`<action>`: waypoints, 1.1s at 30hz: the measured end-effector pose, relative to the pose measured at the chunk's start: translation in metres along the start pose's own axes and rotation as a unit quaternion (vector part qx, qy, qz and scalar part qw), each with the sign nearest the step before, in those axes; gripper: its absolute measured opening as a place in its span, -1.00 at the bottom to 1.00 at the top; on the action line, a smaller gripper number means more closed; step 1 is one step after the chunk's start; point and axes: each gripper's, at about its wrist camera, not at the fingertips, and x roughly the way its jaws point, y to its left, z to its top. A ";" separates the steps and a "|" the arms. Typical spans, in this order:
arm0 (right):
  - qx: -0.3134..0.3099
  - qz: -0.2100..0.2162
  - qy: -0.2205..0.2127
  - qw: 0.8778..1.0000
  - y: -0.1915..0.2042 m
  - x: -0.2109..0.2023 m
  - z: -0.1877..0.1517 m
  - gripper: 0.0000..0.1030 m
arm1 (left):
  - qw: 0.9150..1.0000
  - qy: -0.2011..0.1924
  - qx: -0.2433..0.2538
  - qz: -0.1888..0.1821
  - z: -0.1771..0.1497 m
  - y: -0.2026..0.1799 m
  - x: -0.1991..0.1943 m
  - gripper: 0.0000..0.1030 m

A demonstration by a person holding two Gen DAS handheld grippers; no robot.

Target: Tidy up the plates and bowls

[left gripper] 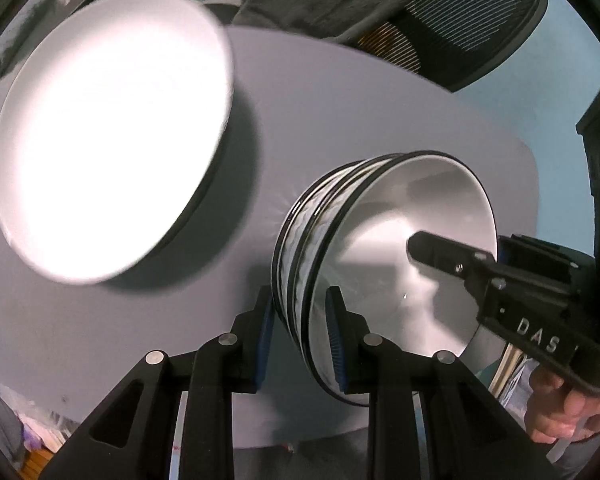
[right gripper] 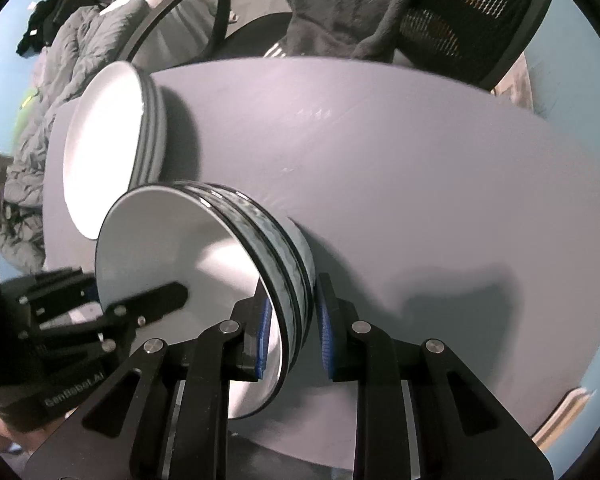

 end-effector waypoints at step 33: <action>0.028 -0.005 -0.010 1.000 0.052 0.030 -0.005 -0.56 | 1.000 -0.019 -0.021 -0.007 -0.048 0.080 -0.011 -0.56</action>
